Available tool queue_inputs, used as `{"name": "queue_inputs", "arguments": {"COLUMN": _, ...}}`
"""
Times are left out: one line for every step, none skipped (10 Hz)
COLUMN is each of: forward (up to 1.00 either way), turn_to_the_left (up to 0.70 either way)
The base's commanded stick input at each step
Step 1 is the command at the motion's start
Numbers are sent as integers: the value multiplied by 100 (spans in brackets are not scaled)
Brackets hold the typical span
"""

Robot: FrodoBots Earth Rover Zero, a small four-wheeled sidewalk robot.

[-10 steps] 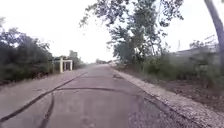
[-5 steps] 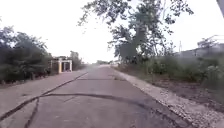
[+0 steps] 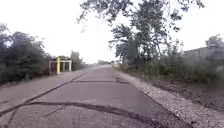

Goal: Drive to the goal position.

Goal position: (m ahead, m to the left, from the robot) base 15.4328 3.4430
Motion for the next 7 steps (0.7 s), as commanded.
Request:
{"name": "queue_inputs", "arguments": {"forward": 100, "turn_to_the_left": 0}}
{"name": "queue_inputs", "arguments": {"forward": 44, "turn_to_the_left": 0}}
{"name": "queue_inputs", "arguments": {"forward": 0, "turn_to_the_left": 0}}
{"name": "queue_inputs", "arguments": {"forward": 0, "turn_to_the_left": 0}}
{"name": "queue_inputs", "arguments": {"forward": 0, "turn_to_the_left": 0}}
{"name": "queue_inputs", "arguments": {"forward": 0, "turn_to_the_left": 0}}
{"name": "queue_inputs", "arguments": {"forward": 0, "turn_to_the_left": 0}}
